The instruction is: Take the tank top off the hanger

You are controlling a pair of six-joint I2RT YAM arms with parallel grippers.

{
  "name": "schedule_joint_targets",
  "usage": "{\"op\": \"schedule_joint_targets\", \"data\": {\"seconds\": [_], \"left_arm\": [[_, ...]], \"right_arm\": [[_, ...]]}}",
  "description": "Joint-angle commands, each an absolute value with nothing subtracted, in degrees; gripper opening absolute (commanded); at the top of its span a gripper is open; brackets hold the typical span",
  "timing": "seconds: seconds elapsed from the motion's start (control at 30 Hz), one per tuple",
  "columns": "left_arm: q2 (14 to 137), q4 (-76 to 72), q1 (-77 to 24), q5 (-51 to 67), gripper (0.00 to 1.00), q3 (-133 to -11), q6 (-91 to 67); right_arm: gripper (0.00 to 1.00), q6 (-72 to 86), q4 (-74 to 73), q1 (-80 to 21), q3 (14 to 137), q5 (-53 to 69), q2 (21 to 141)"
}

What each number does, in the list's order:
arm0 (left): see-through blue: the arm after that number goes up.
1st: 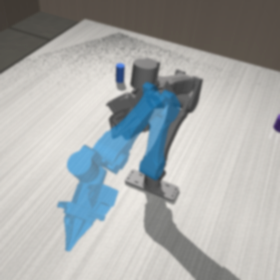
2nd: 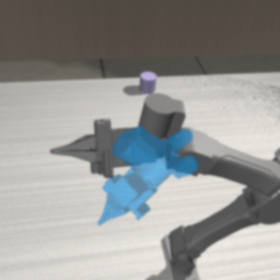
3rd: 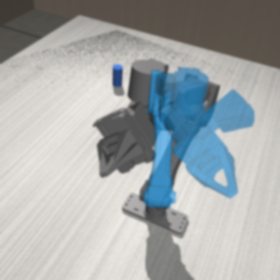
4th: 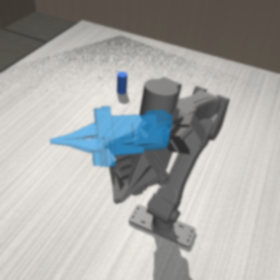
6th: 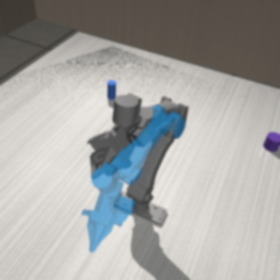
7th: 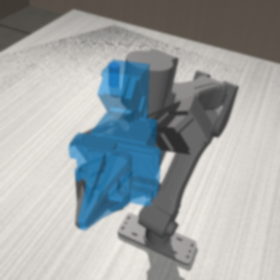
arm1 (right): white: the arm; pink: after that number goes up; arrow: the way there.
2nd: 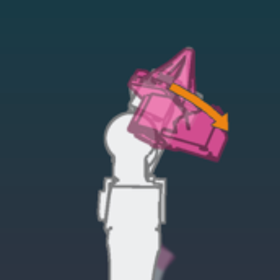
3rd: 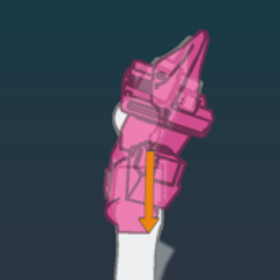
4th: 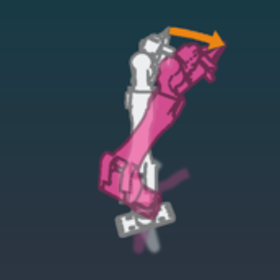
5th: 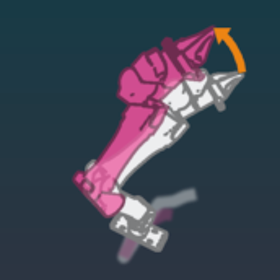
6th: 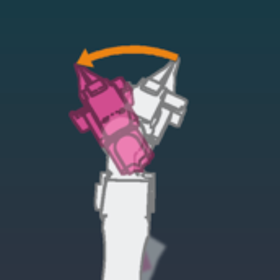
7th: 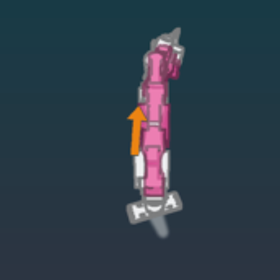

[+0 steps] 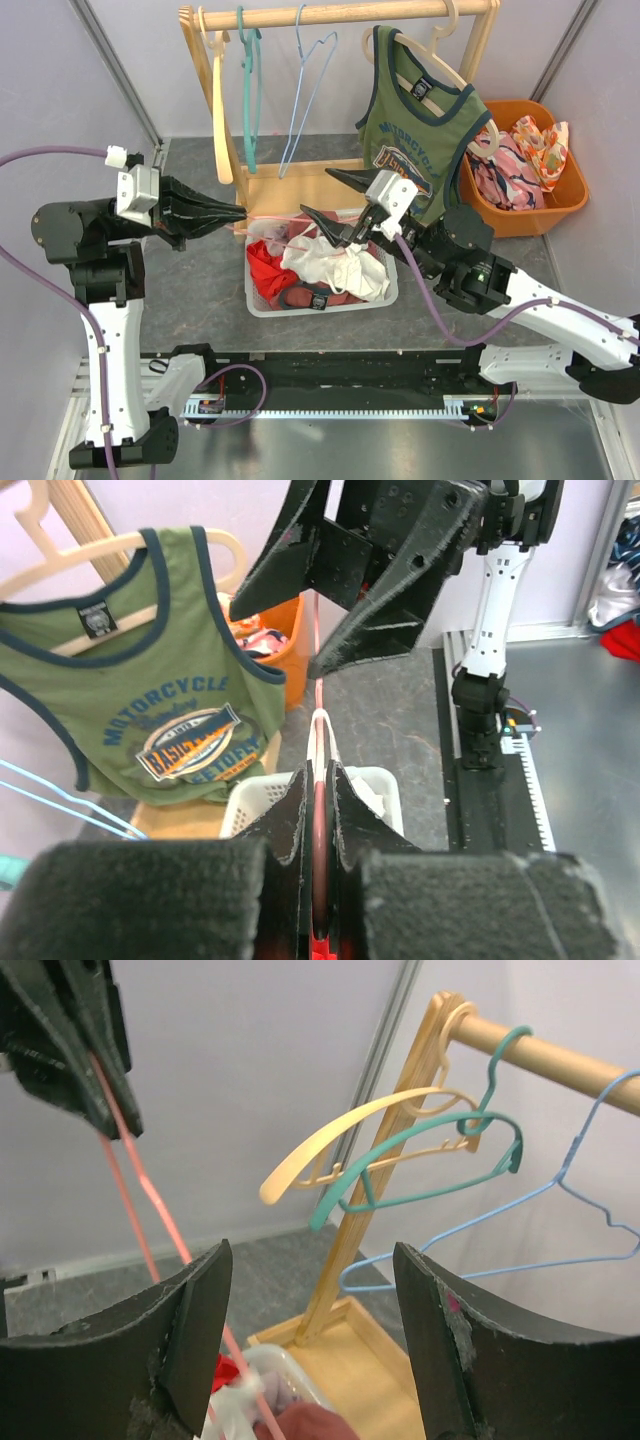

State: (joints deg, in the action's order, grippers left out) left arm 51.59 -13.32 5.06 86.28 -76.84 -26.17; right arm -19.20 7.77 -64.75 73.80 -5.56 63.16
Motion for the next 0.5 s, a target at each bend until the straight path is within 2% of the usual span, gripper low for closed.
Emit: {"op": "schedule_joint_targets", "data": {"seconds": [0.0,0.17,0.33,0.47], "left_arm": [[50.63,-15.29,6.15,90.61,0.02,-76.47,-28.04],[50.45,-15.21,6.07,90.53,0.02,-74.88,-27.42],[49.49,-15.38,6.24,90.44,0.02,-72.87,-27.33],[48.43,-15.47,6.59,90.44,0.02,-71.72,-27.33]], "right_arm": [[0.75,-19.07,16.25,-63.63,75.33,-12.82,58.29],[0.75,-20.56,17.05,-63.63,73.74,-16.52,53.27],[0.75,-19.78,28.38,-63.63,69.70,-19.68,48.26],[0.75,-15.66,26.91,-63.63,71.35,-13.93,46.67]]}}
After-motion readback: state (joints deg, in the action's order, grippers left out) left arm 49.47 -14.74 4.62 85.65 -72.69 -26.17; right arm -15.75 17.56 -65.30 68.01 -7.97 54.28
